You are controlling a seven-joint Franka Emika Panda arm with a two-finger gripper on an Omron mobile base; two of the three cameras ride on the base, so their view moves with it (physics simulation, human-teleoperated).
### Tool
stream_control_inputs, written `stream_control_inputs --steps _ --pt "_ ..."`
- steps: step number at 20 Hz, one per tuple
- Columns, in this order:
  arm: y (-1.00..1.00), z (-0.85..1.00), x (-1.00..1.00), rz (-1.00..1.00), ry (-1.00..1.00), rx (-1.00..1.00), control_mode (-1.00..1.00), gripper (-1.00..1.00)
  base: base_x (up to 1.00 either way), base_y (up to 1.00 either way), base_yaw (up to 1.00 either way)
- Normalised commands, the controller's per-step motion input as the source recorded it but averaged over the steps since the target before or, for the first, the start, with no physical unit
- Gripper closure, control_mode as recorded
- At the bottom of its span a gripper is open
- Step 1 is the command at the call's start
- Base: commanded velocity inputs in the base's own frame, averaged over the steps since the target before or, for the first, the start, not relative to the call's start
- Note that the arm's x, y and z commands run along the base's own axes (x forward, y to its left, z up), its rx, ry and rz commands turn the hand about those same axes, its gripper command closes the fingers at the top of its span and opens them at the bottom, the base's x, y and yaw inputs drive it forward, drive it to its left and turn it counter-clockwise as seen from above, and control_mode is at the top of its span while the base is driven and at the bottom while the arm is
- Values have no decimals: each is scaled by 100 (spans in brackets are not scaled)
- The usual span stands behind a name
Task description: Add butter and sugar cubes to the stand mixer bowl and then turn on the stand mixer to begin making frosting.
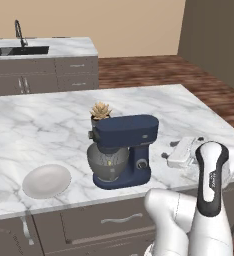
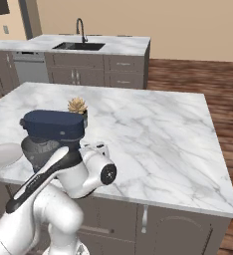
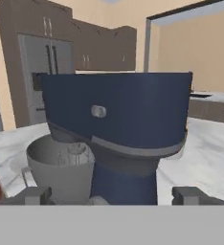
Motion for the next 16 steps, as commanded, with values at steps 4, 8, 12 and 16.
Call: stream_control_inputs --steps 4,8,12,16 --pt "100 -37 0 -44 14 0 -100 -100 0 0 0" --pt "100 -72 4 -50 12 -4 -100 -100 0 0 0" --pt "100 -95 4 -51 10 -8 -100 -100 0 0 0" --pt "94 -100 14 -41 2 -8 -100 -100 0 0 0"
